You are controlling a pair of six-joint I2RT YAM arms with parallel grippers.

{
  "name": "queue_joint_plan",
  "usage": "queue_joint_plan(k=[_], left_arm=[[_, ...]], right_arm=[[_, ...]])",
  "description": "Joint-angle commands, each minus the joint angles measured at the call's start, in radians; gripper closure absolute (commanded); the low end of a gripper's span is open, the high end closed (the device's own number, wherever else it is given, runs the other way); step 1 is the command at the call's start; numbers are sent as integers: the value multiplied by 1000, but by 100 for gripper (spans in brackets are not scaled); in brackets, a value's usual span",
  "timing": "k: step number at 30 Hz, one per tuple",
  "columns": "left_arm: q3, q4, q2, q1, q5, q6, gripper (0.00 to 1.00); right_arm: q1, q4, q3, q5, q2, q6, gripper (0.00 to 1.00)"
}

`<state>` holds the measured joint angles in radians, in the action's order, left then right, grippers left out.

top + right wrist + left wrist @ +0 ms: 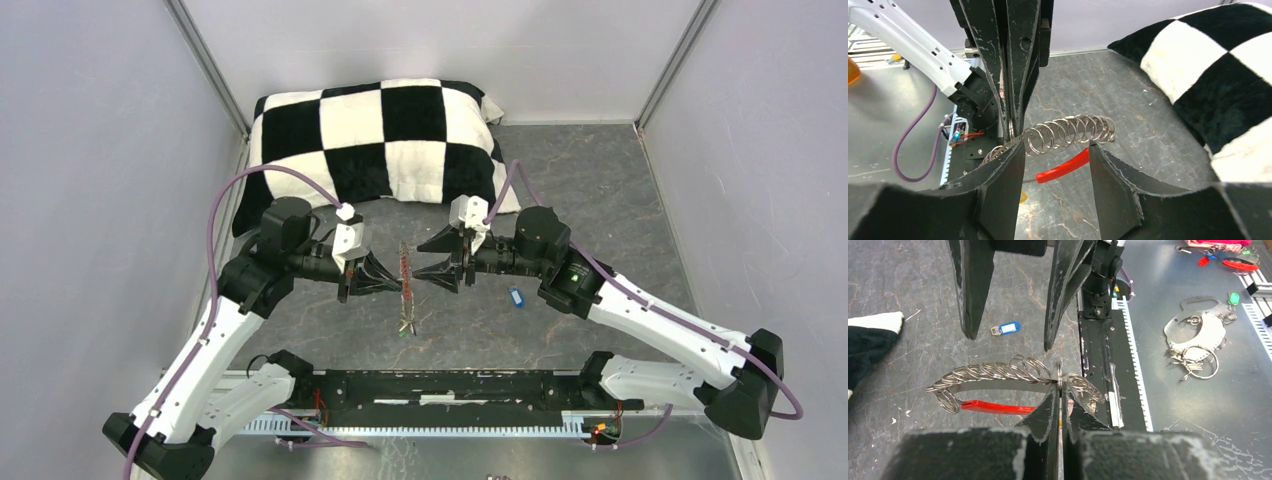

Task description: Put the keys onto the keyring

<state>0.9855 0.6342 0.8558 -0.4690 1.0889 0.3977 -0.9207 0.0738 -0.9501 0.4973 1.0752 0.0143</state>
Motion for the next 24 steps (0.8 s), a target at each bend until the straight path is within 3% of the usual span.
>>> queue_joint_plan(k=[1, 10, 18, 24], left_arm=[[41, -18, -20, -7, 68, 48, 98], [34, 17, -38, -12, 135, 197, 98], [36, 19, -44, -25, 121, 298, 98], [67, 19, -44, -30, 101, 398, 98]], right_arm=[[0, 94, 17, 51, 18, 63, 44], [0, 142, 36, -11, 30, 105, 52], [-1, 153, 60, -71, -4, 131, 61], [0, 105, 73, -84, -30, 109, 62]])
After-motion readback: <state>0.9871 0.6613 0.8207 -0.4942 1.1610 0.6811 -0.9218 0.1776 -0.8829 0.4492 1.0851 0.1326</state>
